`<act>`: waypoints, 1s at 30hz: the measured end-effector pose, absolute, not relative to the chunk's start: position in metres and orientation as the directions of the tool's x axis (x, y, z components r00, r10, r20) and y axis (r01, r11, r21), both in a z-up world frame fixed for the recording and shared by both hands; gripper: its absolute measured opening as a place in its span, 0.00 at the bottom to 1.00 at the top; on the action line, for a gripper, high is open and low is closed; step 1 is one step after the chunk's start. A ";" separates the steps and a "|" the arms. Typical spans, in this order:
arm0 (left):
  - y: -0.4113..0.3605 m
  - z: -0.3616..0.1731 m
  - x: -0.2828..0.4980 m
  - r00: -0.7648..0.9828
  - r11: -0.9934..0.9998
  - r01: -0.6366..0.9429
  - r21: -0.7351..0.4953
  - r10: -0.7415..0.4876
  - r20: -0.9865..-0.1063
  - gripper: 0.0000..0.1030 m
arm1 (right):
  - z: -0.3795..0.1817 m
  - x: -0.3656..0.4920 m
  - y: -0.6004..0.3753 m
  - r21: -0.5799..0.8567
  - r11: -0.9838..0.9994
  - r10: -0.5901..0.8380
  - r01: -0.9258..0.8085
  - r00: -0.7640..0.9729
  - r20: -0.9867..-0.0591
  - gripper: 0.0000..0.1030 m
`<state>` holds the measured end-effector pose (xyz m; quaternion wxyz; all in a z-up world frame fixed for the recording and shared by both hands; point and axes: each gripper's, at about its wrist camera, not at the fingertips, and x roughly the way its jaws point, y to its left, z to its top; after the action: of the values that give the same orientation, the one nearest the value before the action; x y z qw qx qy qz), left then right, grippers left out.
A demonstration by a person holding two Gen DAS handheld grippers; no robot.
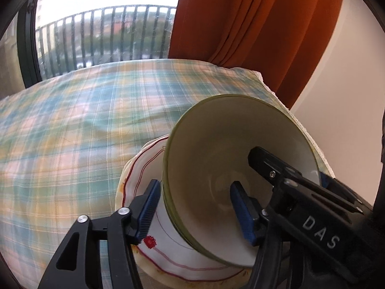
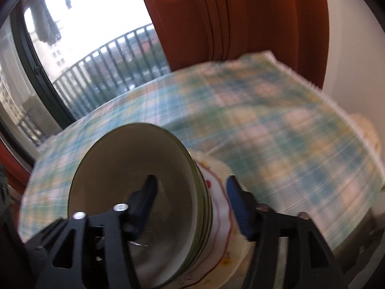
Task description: Organize plates and bowls
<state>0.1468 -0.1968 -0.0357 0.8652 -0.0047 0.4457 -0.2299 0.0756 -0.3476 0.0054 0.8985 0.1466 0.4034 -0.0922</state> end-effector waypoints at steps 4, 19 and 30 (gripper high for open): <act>-0.197 -0.027 0.141 0.522 0.892 0.418 -0.171 -0.390 -0.758 0.69 | 0.012 0.067 -0.343 0.199 0.937 -0.053 0.287 0.679 -0.732 0.74; -0.124 0.002 0.102 0.742 0.944 0.306 -0.127 -0.319 -0.590 0.88 | 0.055 0.023 -0.290 0.141 0.956 -0.128 0.256 0.801 -0.585 0.84; -0.043 -0.011 0.062 0.833 0.979 0.202 -0.039 -0.193 -0.519 0.97 | 0.035 -0.006 -0.217 0.158 0.975 -0.044 0.157 0.831 -0.554 0.84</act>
<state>0.0622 -0.0433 -0.0109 0.9573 0.0086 0.2699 -0.1033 -0.0062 -0.2169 0.0351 0.9518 0.0988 0.2855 -0.0529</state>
